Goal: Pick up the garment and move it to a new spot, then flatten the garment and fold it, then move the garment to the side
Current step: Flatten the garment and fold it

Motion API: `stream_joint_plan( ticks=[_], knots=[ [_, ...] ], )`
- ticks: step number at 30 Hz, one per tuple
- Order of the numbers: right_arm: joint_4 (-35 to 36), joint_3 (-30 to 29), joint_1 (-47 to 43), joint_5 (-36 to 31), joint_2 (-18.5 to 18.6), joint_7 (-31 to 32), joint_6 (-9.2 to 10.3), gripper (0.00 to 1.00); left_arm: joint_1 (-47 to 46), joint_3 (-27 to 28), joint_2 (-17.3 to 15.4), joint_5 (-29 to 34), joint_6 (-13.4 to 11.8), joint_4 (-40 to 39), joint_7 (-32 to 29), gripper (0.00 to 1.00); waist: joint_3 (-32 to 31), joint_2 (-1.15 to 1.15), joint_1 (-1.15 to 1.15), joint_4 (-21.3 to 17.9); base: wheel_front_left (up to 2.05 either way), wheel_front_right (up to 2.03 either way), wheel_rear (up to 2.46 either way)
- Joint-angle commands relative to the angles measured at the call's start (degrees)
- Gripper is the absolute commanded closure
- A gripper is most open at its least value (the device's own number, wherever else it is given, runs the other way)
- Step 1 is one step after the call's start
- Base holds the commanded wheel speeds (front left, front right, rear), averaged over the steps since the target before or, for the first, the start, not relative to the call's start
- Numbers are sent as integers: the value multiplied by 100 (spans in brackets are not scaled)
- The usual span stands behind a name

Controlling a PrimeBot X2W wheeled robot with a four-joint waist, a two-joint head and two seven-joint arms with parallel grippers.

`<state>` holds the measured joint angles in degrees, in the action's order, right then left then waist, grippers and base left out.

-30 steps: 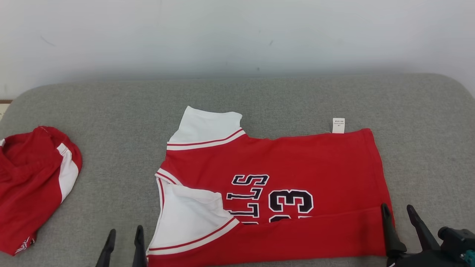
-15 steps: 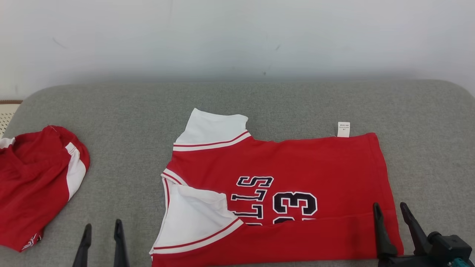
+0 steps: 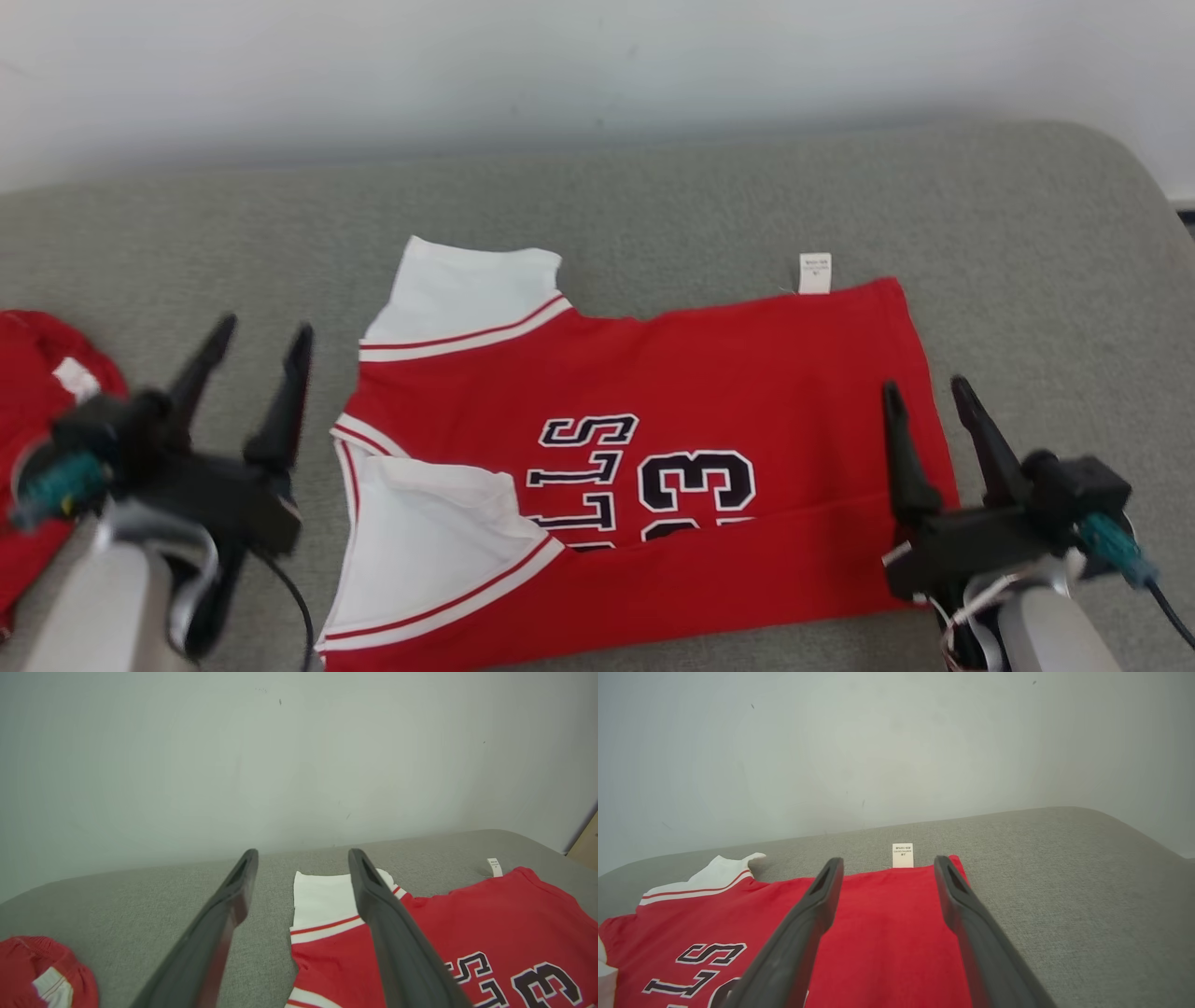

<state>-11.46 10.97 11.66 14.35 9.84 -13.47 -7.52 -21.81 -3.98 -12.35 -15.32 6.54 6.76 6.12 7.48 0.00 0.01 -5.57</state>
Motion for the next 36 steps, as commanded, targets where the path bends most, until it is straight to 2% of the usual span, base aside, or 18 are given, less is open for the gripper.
stream_joint_plan(
  ticks=[1,4,8,12,16,28,36],
  knots=[
    [-147,95,325,6,-44,-21,5,0,-407,-78,-208,-166,38,145,-268,0,507,0,-1,-474,0,0,0],
    [-381,188,832,48,-126,-75,5,0,-1101,-210,-492,-671,76,416,-814,0,812,0,-1,-721,0,0,0],
    [-630,323,1362,99,-259,-130,5,0,-1870,-519,-1023,-1274,82,810,-1399,0,1157,0,-1,-1027,0,0,0],
    [-833,438,1689,133,-368,-170,5,0,-2451,-866,-1353,-1690,85,1281,-1655,0,1378,0,-1,-1237,0,0,0],
    [-856,511,1916,175,-470,-176,5,0,-2966,-1268,-1597,-1807,86,1866,-1802,0,1584,0,-1,-1440,0,0,0],
    [-764,525,1940,196,-565,-178,5,0,-3641,-1768,-1787,-1947,87,2982,-1704,0,1796,0,-1,-1675,0,0,0],
    [-759,529,1979,167,-584,-179,5,0,-3876,-2067,-1887,-2054,86,3364,-1510,0,1843,0,-1,-1751,0,0,0]
  ],
)
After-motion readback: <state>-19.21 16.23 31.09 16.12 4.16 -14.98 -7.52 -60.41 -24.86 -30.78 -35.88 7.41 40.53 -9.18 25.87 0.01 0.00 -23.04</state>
